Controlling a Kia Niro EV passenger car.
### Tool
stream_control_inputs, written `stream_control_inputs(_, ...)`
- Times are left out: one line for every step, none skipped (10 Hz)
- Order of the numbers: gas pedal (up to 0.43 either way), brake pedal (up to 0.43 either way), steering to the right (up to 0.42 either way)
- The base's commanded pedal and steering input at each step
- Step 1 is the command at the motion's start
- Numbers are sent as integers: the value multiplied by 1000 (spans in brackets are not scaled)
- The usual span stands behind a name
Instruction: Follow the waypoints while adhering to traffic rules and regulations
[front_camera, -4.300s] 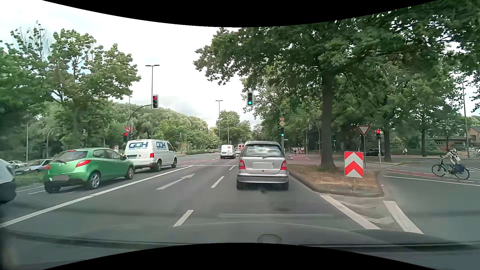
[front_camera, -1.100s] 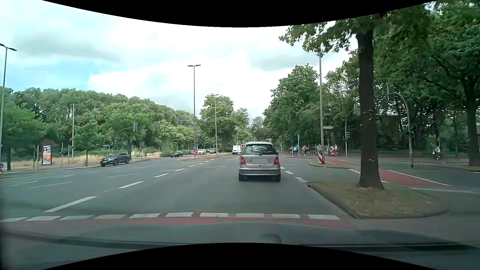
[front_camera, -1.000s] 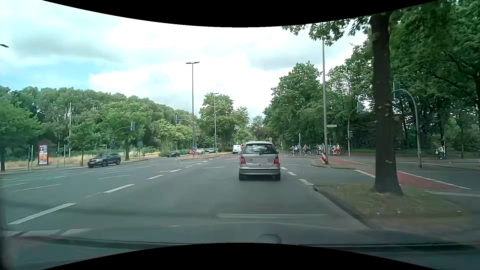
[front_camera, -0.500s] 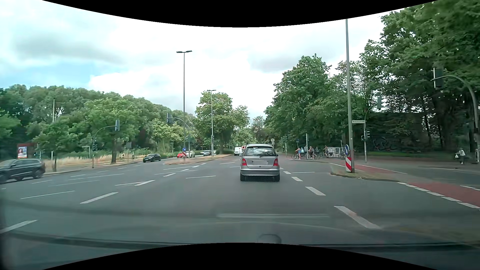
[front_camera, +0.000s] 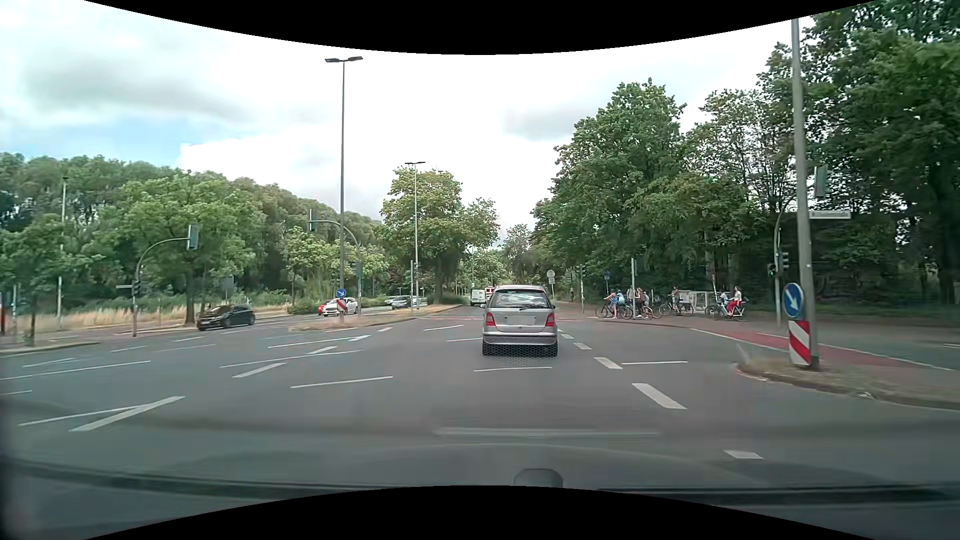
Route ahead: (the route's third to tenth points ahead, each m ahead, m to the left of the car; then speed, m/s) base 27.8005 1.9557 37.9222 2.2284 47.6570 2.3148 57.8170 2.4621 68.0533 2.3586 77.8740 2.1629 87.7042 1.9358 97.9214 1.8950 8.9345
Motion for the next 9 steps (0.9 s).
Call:
stream_control_inputs(220,18,1)
stream_control_inputs(220,18,3)
stream_control_inputs(220,18,5)
stream_control_inputs(220,18,5)
stream_control_inputs(228,18,5)
stream_control_inputs(240,18,5)
stream_control_inputs(240,18,4)
stream_control_inputs(240,18,4)
stream_control_inputs(240,18,2)
